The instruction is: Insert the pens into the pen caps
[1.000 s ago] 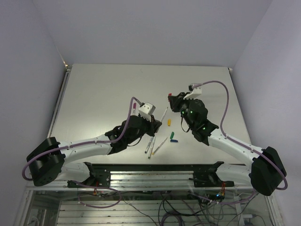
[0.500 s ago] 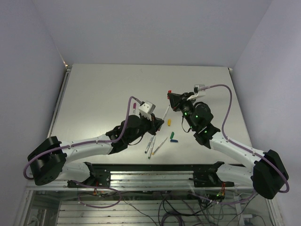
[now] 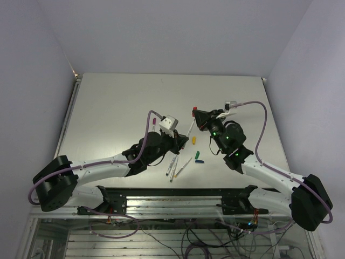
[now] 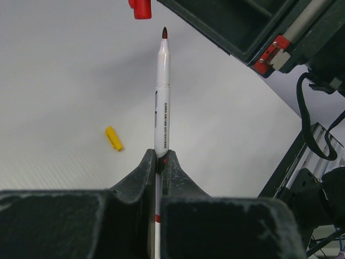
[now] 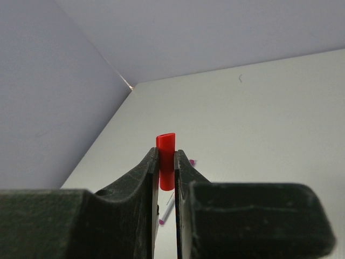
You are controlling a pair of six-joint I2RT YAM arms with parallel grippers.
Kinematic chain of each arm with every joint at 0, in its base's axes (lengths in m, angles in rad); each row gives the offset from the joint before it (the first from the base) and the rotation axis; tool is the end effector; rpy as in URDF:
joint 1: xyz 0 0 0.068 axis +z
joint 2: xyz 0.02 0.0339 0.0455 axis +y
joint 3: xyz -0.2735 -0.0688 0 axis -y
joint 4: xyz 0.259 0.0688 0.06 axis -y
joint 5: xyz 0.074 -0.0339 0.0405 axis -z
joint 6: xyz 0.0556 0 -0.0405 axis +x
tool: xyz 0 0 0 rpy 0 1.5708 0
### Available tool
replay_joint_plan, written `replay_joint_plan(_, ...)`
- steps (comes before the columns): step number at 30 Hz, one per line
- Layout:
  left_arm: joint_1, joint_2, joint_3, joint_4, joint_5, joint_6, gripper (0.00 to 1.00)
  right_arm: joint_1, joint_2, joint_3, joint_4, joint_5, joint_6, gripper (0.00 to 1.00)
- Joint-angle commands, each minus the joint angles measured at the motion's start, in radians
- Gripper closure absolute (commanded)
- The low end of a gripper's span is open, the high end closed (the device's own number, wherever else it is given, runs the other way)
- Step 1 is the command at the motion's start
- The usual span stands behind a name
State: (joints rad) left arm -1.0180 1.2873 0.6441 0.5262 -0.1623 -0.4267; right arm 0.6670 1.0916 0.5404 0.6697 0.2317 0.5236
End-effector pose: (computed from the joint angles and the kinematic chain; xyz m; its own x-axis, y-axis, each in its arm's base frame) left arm 0.1729 -0.2631 0.2537 -0.3685 -0.1805 -0.9119 0.6625 0.6372 -0.3939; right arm 0.2225 0.1590 0.2868 -0.1310 0.5162 -0.8464 -0.4127 0.7478 0.5200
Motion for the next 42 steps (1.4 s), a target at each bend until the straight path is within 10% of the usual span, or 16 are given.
replay_joint_plan(1,0.004,0.013,0.029,0.046,-0.018,0.003,0.93,-0.005,-0.028,-0.005,0.035,0.006,-0.003,1.00)
replay_joint_plan(42,0.004,0.023,0.004,0.096,-0.075,-0.008,0.93,-0.004,-0.034,-0.029,0.032,-0.026,0.039,1.00)
